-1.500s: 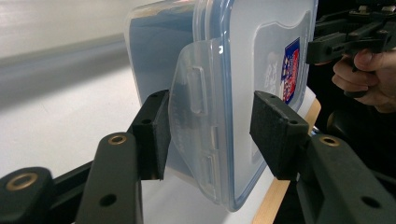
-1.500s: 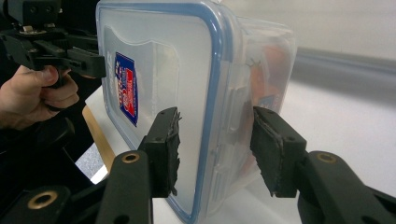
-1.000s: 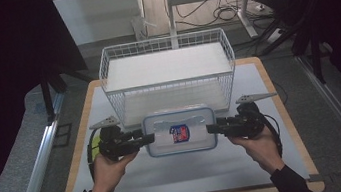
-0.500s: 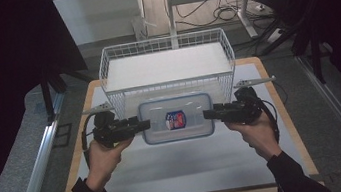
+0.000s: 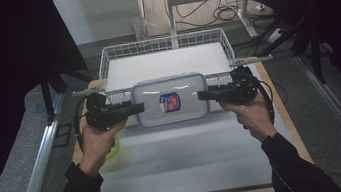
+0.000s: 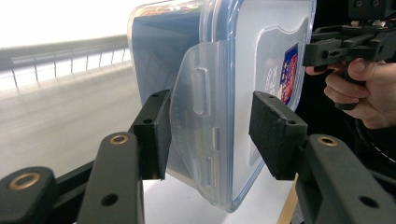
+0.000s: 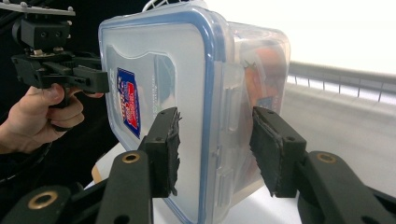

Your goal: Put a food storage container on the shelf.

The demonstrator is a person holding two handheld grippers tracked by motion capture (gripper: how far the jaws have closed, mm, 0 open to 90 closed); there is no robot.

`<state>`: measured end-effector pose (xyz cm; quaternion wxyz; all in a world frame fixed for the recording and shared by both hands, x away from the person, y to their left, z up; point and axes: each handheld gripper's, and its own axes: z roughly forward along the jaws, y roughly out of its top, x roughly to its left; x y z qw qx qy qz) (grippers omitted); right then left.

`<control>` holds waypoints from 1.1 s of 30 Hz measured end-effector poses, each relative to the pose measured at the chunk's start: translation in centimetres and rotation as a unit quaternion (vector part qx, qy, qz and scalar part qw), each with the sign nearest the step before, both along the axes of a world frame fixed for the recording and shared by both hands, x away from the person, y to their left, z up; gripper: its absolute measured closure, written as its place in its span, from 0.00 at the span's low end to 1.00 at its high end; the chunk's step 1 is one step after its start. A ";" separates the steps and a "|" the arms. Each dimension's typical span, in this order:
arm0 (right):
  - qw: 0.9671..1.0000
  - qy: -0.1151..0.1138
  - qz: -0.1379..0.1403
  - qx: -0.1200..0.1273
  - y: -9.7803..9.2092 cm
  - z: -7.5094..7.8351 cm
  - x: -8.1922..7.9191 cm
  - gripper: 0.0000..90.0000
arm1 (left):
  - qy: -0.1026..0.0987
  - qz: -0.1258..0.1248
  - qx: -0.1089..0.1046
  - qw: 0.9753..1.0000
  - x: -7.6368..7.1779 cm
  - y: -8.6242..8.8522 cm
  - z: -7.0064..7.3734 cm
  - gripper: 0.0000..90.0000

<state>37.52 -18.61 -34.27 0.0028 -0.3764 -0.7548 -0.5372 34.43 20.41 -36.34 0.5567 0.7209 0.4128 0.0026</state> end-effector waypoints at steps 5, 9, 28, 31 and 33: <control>1.000 -0.008 -0.001 0.005 0.2 1.5 0.9 0.59 | -0.004 0.000 -0.002 1.000 0.9 0.2 1.6 0.56; 1.000 -0.016 -0.001 0.010 0.3 2.7 1.7 0.59 | -0.008 0.001 -0.002 1.000 1.7 0.4 2.8 0.56; 0.999 -0.017 -0.016 0.040 0.9 5.8 5.8 0.59 | -0.018 0.010 -0.008 1.000 6.0 1.2 6.7 0.56; 0.999 -0.015 -0.015 0.045 1.0 5.8 6.3 0.59 | -0.019 0.012 -0.007 1.000 6.5 1.2 6.9 0.56; 0.999 -0.013 -0.016 0.050 0.9 5.7 7.1 0.59 | -0.018 0.014 -0.007 1.000 7.1 1.2 6.9 0.56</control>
